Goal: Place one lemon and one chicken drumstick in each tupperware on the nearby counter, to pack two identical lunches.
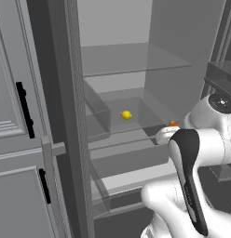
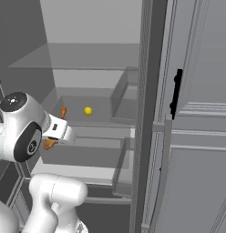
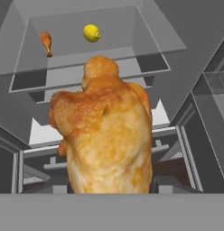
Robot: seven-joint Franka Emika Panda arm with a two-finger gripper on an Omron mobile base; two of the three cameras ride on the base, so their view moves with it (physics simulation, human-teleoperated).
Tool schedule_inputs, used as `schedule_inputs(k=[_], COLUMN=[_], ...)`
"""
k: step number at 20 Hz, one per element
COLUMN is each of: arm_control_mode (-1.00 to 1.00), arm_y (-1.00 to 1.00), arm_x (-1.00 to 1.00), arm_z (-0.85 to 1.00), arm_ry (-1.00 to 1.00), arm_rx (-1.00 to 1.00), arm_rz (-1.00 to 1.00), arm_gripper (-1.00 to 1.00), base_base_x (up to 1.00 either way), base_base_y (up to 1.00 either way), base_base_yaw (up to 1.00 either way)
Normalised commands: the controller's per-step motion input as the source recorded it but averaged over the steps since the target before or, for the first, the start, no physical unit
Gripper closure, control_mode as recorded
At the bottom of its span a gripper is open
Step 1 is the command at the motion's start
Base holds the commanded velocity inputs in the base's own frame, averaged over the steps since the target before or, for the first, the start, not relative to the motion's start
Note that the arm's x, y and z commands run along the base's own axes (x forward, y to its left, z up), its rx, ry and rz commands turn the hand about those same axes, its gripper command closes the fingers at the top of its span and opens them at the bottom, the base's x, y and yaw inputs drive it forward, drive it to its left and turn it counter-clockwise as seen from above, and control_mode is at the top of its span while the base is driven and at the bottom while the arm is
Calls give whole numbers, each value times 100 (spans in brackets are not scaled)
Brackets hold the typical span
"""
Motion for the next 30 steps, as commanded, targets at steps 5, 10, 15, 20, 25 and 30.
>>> schedule_inputs(k=[5, 10, 15, 20, 25, 30], arm_control_mode=[100, 100, 100, 100, 100, 100], arm_y=[0, 0, 0, 0, 0, 0], arm_x=[0, 0, 0, 0, 0, 0], arm_z=[0, 0, 0, 0, 0, 0], arm_ry=[0, 0, 0, 0, 0, 0], arm_rx=[0, 0, 0, 0, 0, 0], arm_rz=[0, 0, 0, 0, 0, 0], arm_gripper=[100, 100, 100, 100, 100, 100], base_base_x=[-68, -100, -100, -97, -36, 0], base_base_y=[0, -1, -22, -22, -32, -60], base_base_yaw=[0, 0, -8, -39, -74, -77])
